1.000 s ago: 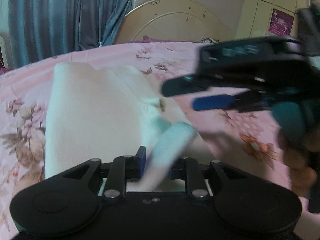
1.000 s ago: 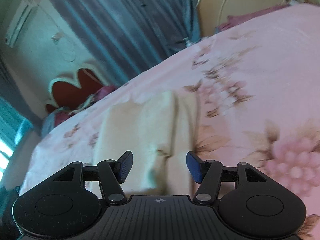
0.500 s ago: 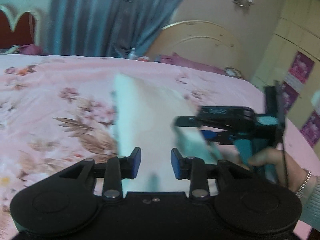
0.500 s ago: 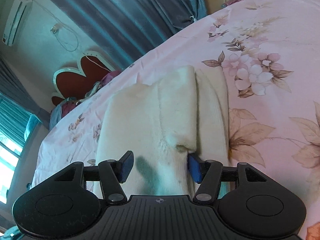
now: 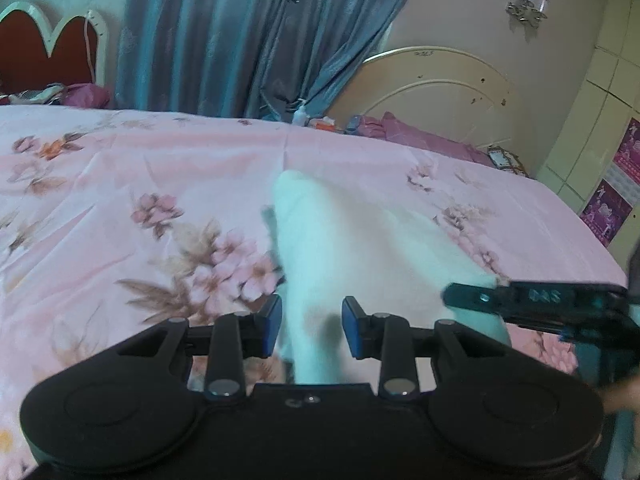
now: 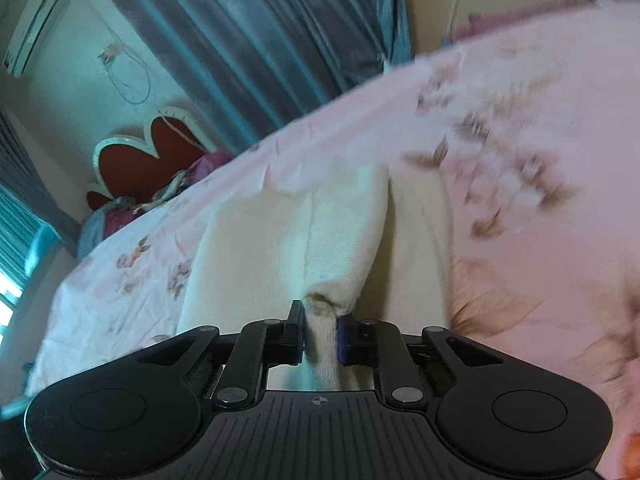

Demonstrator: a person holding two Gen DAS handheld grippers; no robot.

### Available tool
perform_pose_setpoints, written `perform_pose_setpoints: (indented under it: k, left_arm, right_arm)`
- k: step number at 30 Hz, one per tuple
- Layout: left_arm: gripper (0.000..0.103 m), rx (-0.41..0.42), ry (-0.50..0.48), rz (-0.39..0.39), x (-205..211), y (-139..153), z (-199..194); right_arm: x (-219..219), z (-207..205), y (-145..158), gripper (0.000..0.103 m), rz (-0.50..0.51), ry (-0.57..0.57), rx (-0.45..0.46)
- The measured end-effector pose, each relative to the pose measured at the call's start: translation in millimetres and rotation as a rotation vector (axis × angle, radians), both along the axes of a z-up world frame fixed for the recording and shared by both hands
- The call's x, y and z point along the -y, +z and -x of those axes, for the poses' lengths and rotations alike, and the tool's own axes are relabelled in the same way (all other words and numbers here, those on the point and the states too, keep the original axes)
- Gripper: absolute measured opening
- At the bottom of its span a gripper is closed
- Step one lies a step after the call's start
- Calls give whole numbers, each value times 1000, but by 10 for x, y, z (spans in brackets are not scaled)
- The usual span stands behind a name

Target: Fold small clothes

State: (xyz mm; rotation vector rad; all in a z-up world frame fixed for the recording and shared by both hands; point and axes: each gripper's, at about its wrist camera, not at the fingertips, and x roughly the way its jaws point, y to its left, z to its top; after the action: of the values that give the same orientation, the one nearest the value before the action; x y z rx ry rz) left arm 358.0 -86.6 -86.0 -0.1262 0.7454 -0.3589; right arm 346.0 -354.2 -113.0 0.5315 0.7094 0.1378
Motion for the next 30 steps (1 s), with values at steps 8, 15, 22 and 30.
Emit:
perform_pose_setpoints:
  k: [8,15,22,30]
  left_arm:
    - [40,-6,-53,-11,260,-152,-87]
    - [45,-49,-48,-3,206,-165,-163]
    - [45,-23,0,20,92,-57,-292]
    - [45,-15,44,9,69,-66,-623]
  right_arm:
    - [86,182,-129,10,48,-46,-41]
    - [130,227,-134,10,32,-46,-52]
    - [302,189,59,18,-6,-64,-19]
    - [397,-167,67,62,30,-99,0]
